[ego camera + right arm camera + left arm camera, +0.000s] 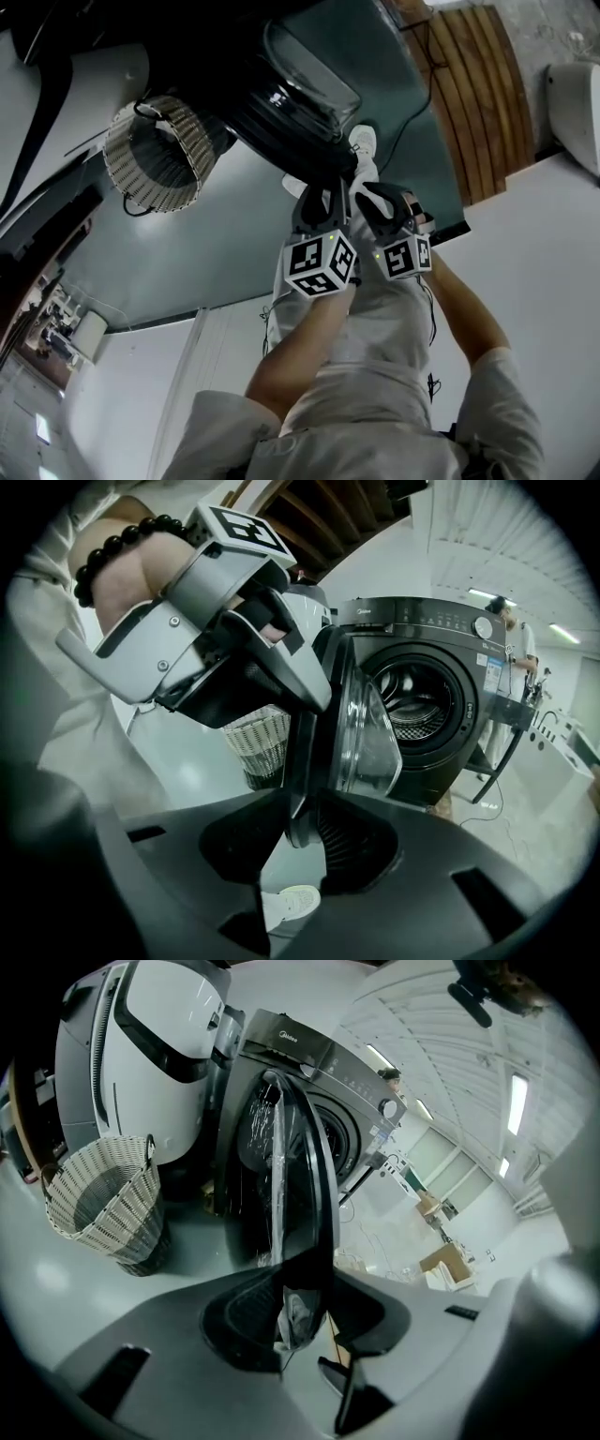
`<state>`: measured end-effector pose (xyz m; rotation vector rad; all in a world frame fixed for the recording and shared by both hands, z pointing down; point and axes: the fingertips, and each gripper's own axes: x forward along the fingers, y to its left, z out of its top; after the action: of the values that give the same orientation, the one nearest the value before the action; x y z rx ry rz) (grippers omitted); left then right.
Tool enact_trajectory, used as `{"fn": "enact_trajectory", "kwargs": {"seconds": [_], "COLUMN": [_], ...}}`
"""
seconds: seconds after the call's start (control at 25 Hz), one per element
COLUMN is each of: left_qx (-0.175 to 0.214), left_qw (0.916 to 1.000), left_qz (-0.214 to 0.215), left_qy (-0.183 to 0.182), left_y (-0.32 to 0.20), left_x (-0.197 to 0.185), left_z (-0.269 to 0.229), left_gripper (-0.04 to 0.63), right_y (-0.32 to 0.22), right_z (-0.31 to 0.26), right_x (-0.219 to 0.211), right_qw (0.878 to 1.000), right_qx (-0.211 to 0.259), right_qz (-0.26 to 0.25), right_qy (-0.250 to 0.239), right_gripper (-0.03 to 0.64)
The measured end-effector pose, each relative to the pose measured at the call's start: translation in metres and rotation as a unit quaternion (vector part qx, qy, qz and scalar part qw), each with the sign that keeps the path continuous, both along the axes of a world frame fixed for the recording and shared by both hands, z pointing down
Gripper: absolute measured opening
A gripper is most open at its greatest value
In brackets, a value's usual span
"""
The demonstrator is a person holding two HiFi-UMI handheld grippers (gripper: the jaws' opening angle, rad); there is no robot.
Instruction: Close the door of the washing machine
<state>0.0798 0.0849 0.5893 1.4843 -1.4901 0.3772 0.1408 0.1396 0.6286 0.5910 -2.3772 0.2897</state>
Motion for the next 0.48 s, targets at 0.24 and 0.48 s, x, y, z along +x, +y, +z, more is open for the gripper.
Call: {"fn": "enact_trajectory", "kwargs": {"seconds": [0.24, 0.48], "left_qx": [-0.004, -0.010], "left_qw": [0.9999, 0.9998], "left_qz": [0.003, -0.001], "left_qy": [0.010, 0.019], "left_y": [-0.011, -0.020], "left_x": [0.012, 0.022], "left_z": [0.001, 0.002], "left_gripper": [0.150, 0.155], "right_y": [-0.015, -0.024], "right_z": [0.007, 0.007], "right_x": [-0.003, 0.006], "right_qw": [1.000, 0.999], "right_qx": [0.012, 0.029], "right_qz": [0.000, -0.013], "right_qy": [-0.006, -0.009], "right_gripper": [0.112, 0.109]}}
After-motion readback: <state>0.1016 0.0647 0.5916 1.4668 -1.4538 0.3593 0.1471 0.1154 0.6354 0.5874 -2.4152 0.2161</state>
